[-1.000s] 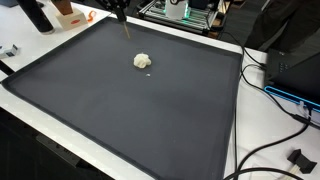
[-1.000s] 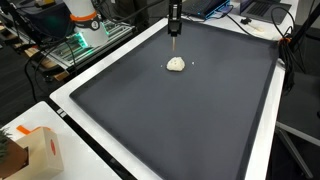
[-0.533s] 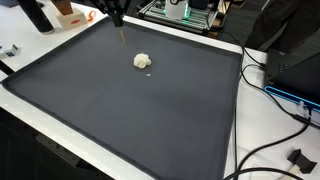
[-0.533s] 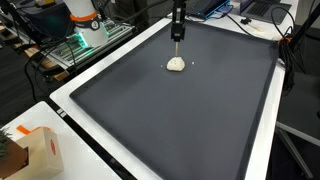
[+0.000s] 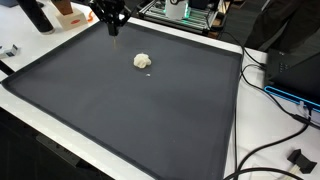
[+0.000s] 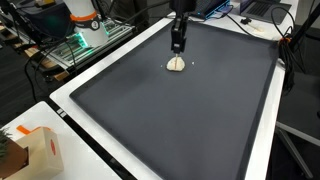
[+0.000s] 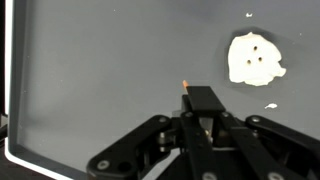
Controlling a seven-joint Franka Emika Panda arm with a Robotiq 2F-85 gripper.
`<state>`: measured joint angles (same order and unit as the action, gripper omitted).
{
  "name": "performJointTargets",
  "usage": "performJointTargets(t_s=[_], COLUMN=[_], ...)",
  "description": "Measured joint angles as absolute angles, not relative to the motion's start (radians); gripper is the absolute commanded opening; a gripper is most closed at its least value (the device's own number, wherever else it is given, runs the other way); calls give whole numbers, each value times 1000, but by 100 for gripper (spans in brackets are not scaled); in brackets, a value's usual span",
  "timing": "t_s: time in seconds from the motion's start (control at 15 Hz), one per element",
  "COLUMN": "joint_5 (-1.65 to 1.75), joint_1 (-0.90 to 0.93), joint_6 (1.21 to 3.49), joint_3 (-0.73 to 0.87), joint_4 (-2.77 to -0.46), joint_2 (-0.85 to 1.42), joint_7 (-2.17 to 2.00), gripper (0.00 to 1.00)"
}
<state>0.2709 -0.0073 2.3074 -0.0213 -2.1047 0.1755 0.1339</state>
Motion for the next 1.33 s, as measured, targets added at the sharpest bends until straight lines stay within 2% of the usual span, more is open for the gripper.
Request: performJointTargets(t_s=[1.33], joint_5=[825], joint_1=[117], joint_6=[2315], joint_3=[17], joint_4=[-2123], joint_2=[284], joint_7=[-611], gripper=[3])
